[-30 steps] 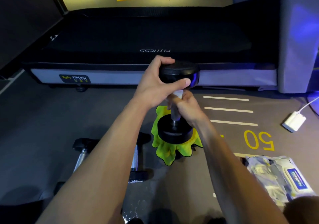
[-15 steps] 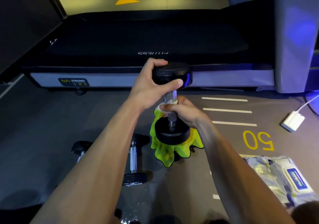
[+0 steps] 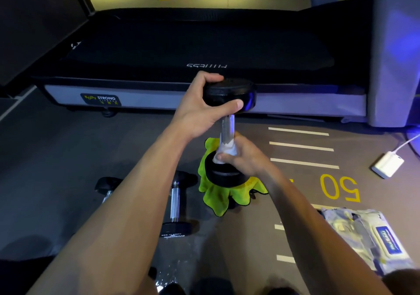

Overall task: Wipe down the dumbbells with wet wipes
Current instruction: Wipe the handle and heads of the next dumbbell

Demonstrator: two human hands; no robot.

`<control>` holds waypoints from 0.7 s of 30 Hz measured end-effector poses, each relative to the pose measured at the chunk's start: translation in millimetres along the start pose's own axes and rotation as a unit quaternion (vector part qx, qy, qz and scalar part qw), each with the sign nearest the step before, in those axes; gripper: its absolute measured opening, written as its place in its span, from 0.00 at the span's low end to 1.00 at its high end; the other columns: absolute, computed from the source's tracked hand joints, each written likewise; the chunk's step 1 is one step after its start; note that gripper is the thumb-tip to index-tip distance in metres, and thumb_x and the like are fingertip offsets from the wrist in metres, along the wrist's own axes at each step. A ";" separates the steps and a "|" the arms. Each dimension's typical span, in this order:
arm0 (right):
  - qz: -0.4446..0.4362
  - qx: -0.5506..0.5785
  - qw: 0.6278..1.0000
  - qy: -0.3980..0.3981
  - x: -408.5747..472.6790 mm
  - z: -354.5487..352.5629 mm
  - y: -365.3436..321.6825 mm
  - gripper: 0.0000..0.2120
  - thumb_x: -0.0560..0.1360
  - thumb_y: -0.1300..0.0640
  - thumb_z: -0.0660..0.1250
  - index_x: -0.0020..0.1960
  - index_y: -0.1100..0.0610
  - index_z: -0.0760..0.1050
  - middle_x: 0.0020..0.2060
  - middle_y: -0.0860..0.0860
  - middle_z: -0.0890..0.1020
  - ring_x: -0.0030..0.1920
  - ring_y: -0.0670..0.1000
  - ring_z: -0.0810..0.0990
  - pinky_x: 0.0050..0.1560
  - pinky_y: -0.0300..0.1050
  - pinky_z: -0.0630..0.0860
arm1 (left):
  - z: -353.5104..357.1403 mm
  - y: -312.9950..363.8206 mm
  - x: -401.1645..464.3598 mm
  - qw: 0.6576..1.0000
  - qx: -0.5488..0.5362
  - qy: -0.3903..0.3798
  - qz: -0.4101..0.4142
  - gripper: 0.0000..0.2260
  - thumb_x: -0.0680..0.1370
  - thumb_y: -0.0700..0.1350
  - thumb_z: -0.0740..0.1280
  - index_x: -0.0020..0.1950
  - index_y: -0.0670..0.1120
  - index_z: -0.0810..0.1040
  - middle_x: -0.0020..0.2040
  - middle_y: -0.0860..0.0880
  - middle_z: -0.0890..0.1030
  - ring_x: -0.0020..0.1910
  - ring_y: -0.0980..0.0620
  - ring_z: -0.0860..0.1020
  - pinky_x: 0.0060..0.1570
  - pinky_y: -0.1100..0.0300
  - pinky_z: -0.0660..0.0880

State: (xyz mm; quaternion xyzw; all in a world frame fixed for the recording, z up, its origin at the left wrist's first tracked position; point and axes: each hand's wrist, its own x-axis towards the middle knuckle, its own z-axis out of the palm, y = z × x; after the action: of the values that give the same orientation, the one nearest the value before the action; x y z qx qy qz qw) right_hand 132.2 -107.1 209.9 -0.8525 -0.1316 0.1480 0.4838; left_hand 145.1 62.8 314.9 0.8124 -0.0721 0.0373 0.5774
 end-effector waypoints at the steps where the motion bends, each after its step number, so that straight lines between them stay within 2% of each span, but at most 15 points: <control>1: 0.005 -0.002 1.000 -0.018 -1.3 -4.3 1.9 0.16 0.71 0.55 0.76 0.56 0.57 0.77 0.50 0.55 0.84 0.53 0.54 0.82 0.62 0.54 0.76 | -1.0 0.0 -0.7 1.000 0.002 -0.002 -0.003 0.27 0.71 0.51 0.83 0.65 0.54 0.75 0.60 0.57 0.81 0.60 0.61 0.80 0.59 0.68 0.76; 4: 0.035 0.061 0.995 -0.076 -2.5 -14.6 2.7 0.22 0.67 0.53 0.75 0.58 0.60 0.78 0.54 0.58 0.85 0.57 0.56 0.83 0.64 0.52 0.76 | -3.6 0.6 -3.0 1.000 0.006 -0.007 -0.006 0.27 0.71 0.50 0.82 0.65 0.53 0.74 0.59 0.59 0.80 0.58 0.64 0.79 0.55 0.72 0.74; 6: 0.057 0.055 0.993 -0.083 -1.8 -17.7 5.4 0.20 0.69 0.55 0.76 0.58 0.60 0.80 0.54 0.57 0.86 0.57 0.55 0.84 0.66 0.53 0.76 | -4.0 1.1 -4.3 1.000 0.004 -0.007 -0.002 0.27 0.71 0.50 0.82 0.66 0.53 0.74 0.59 0.60 0.79 0.58 0.66 0.78 0.53 0.75 0.73; 8: 0.066 -0.001 0.996 -0.056 -2.4 -18.8 9.7 0.15 0.68 0.52 0.79 0.52 0.54 0.83 0.49 0.53 0.87 0.52 0.52 0.85 0.63 0.53 0.77 | -2.4 0.7 -4.8 1.000 0.002 -0.013 0.002 0.27 0.71 0.50 0.82 0.66 0.53 0.74 0.60 0.62 0.78 0.59 0.67 0.78 0.54 0.75 0.73; 11: 0.091 0.027 0.995 0.042 -15.5 -9.8 14.4 0.09 0.68 0.49 0.81 0.45 0.50 0.84 0.40 0.47 0.87 0.42 0.45 0.82 0.50 0.48 0.77 | 3.5 2.4 -5.2 1.000 -0.003 -0.012 0.017 0.28 0.69 0.52 0.83 0.64 0.53 0.75 0.62 0.62 0.77 0.61 0.65 0.77 0.58 0.72 0.73; 13: 0.093 0.036 0.988 0.118 -28.4 4.2 14.0 0.05 0.71 0.47 0.78 0.43 0.46 0.83 0.36 0.45 0.85 0.41 0.46 0.82 0.47 0.46 0.75 | 9.8 3.8 -4.9 1.000 -0.001 0.000 0.026 0.29 0.65 0.58 0.82 0.62 0.56 0.75 0.63 0.62 0.77 0.63 0.62 0.78 0.61 0.67 0.74; 15: 0.097 -0.008 0.979 0.180 -37.7 18.8 13.7 0.10 0.72 0.40 0.72 0.43 0.46 0.82 0.35 0.44 0.84 0.42 0.49 0.82 0.54 0.51 0.75 | 16.8 4.8 -3.8 0.999 0.014 0.014 0.031 0.30 0.62 0.61 0.80 0.61 0.57 0.75 0.64 0.61 0.78 0.64 0.59 0.77 0.65 0.61 0.75; 17: 0.113 -0.017 0.970 0.214 -44.1 30.4 10.0 0.18 0.69 0.34 0.65 0.46 0.46 0.82 0.38 0.44 0.85 0.46 0.51 0.82 0.63 0.61 0.75 | 22.2 5.0 -2.8 0.999 0.034 0.021 0.031 0.31 0.62 0.63 0.80 0.61 0.59 0.75 0.64 0.60 0.78 0.64 0.57 0.78 0.66 0.54 0.76; 19: 0.111 0.006 0.962 0.249 -47.2 36.2 6.4 0.11 0.69 0.39 0.67 0.44 0.43 0.84 0.38 0.43 0.85 0.46 0.49 0.82 0.65 0.64 0.74 | 25.6 5.4 -3.5 0.998 0.048 0.031 0.028 0.31 0.61 0.64 0.80 0.61 0.60 0.75 0.63 0.60 0.79 0.63 0.56 0.78 0.65 0.51 0.77; 21: 0.101 0.018 0.953 0.284 -51.8 39.8 1.1 0.04 0.70 0.47 0.70 0.40 0.41 0.84 0.36 0.44 0.85 0.43 0.48 0.81 0.64 0.62 0.75 | 27.5 6.3 -5.0 0.997 0.057 0.047 0.022 0.30 0.62 0.65 0.79 0.60 0.62 0.74 0.61 0.60 0.79 0.62 0.56 0.79 0.63 0.50 0.78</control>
State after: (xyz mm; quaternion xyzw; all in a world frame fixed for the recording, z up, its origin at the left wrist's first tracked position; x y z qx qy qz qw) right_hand 69.5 -95.4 196.0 -0.8595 0.1007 -0.0499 0.4987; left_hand 138.5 35.1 311.0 0.8396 -0.0606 0.0924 0.5319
